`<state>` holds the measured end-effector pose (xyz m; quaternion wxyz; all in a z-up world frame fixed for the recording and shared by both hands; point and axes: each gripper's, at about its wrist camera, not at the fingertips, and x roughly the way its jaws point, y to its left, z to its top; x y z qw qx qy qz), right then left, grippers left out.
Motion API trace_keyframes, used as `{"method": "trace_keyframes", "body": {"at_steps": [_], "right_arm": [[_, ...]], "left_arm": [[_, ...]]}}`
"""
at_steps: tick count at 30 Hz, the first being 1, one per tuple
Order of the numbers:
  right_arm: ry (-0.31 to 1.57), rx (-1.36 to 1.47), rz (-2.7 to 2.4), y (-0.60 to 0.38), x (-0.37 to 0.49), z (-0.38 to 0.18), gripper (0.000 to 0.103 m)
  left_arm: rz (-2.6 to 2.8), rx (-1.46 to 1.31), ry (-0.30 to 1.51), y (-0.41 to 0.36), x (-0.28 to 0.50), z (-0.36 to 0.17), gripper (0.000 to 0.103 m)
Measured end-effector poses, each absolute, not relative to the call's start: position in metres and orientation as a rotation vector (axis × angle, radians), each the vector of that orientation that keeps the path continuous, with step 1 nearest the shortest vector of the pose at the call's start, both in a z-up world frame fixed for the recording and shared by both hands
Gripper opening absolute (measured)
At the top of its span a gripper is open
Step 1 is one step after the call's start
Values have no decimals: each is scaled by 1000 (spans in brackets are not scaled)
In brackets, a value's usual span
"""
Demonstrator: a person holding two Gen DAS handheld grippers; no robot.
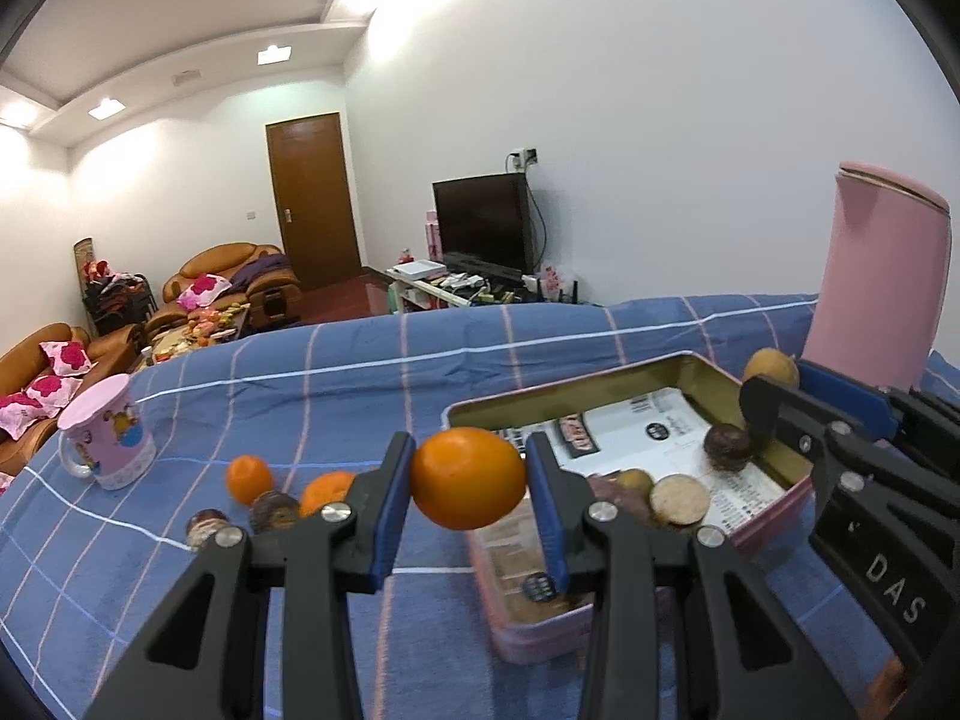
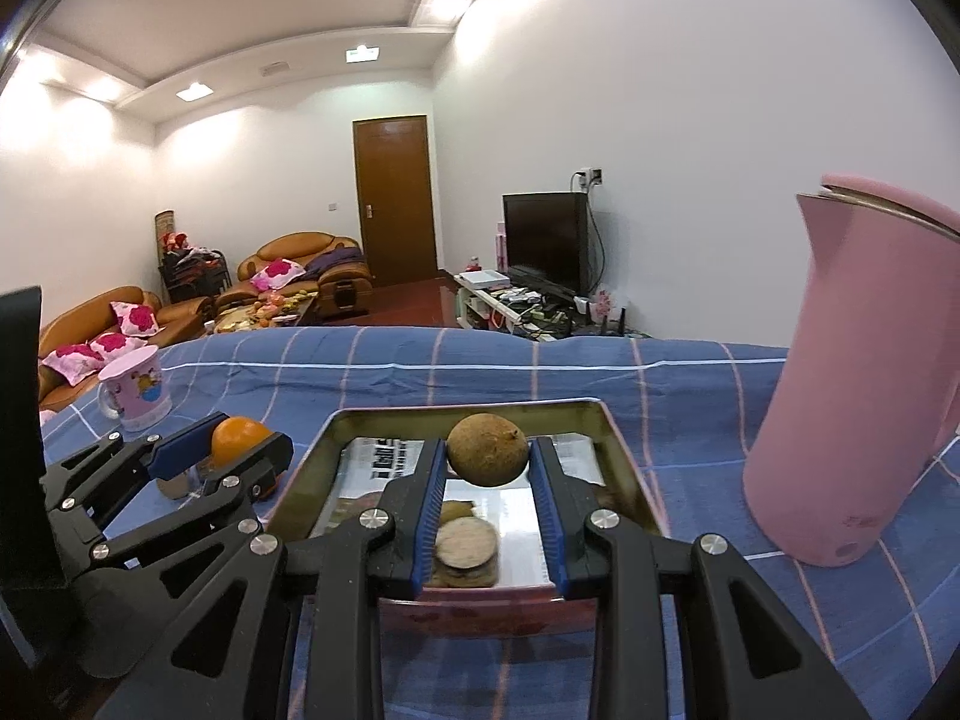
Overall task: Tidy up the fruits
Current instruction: 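Carry the orange and kiwi in both tools over the pink tin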
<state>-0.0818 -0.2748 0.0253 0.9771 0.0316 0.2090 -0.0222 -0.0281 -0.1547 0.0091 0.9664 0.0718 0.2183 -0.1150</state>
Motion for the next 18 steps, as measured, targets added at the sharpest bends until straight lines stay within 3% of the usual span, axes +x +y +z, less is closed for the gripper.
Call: {"method": "trace_keyframes", "body": {"at_steps": [18], "right_arm": [[403,86,-157,-312,-71,26,31]], "left_arm": [[-318,117,470,-201,-11,8,39]]}}
